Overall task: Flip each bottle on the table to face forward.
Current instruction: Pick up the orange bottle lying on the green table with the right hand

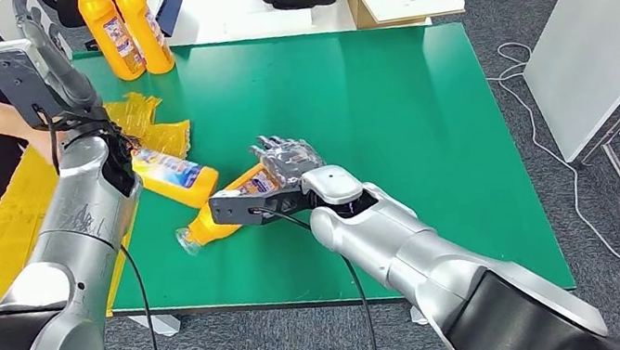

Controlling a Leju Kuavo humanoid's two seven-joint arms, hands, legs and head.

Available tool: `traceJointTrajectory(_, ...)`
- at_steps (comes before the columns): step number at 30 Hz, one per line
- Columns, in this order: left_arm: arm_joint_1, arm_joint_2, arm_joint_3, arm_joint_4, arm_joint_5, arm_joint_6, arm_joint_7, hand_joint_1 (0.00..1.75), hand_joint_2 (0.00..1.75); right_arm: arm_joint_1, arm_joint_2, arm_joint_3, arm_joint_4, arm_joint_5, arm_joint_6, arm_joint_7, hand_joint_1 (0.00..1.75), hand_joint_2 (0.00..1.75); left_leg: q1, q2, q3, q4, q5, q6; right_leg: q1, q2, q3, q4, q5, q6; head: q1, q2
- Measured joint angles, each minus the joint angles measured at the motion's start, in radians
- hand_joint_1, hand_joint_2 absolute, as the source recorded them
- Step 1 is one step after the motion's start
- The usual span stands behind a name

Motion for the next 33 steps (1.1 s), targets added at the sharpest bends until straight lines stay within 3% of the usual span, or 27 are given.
traceJointTrajectory(27,0.001,0.009,0.003,0.001,-0.003,-0.003,0.0,0.0,0.0,0.002,0.0,-0.048,0.008,0.048,0.023,-0.015,0.0,0.0,0.0,0.0,0.0,0.0,0.0,0.0,0.0,0.0,0.0,0.0,0.0,0.0,0.0,0.0)
traceJointTrajectory(31,0.001,0.009,0.011,0.001,-0.009,-0.003,0.0,0.0,0.0,0.003,0.0,-0.061,0.008,0.068,0.045,-0.023,0.0,1.75,0.0,0.0,0.0,0.0,0.0,0.0,0.0,0.0,0.0,0.0,0.0,0.0,0.0,0.0)
traceJointTrajectory(33,0.001,0.01,0.015,0.001,-0.012,-0.003,0.0,0.0,0.0,0.006,0.001,-0.066,0.008,0.078,0.065,-0.03,0.0,1.75,0.0,0.0,0.0,0.0,0.0,0.0,0.0,0.0,0.0,0.0,0.0,0.0,0.0,0.0)
